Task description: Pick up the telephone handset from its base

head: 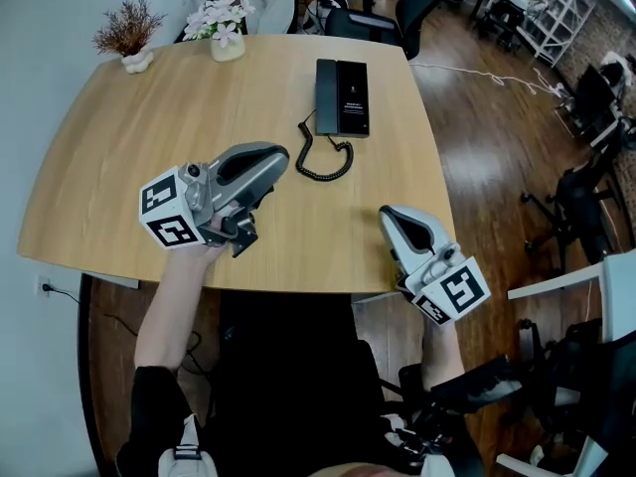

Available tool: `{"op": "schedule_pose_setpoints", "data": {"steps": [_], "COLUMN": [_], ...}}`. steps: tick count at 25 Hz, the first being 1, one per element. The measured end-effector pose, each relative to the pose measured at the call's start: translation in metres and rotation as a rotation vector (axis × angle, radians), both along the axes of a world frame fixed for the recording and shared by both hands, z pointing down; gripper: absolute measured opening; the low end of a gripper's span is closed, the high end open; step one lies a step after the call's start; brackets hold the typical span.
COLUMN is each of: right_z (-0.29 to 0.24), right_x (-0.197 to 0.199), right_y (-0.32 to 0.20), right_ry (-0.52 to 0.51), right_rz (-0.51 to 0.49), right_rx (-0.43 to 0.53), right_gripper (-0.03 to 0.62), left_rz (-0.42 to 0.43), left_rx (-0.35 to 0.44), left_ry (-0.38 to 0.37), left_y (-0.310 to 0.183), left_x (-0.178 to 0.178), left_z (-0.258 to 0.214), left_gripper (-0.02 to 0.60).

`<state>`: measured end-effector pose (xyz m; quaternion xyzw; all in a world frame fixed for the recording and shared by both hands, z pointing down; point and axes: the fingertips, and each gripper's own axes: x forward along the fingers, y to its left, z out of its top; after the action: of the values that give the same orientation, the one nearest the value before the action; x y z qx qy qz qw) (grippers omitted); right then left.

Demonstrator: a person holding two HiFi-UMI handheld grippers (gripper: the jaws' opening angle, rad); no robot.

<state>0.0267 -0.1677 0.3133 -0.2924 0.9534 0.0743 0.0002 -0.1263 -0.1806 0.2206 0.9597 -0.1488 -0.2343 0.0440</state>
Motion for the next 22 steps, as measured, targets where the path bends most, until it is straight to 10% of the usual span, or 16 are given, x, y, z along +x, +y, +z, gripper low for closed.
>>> {"op": "schedule_pose_setpoints", "data": {"steps": [12, 22], "right_z": [-0.023, 0.002], "right_x": [-0.012, 0.008], "right_y": [-0.108, -0.183], "right_ry": [0.064, 0.056], "right_rz": [0.054, 0.24], "right_rx": [0.029, -0.025], "right_gripper": [0.003, 0.003], "left_rz": [-0.153, -0.226], "left_rx": [-0.215, -0.431], "left_ry": [-0.132, -0.19], "left_y": [-0.158, -0.252], "left_x": [-0.012, -0.019], "left_z": [0.027, 0.093], "left_gripper": [0.003, 0.141]}}
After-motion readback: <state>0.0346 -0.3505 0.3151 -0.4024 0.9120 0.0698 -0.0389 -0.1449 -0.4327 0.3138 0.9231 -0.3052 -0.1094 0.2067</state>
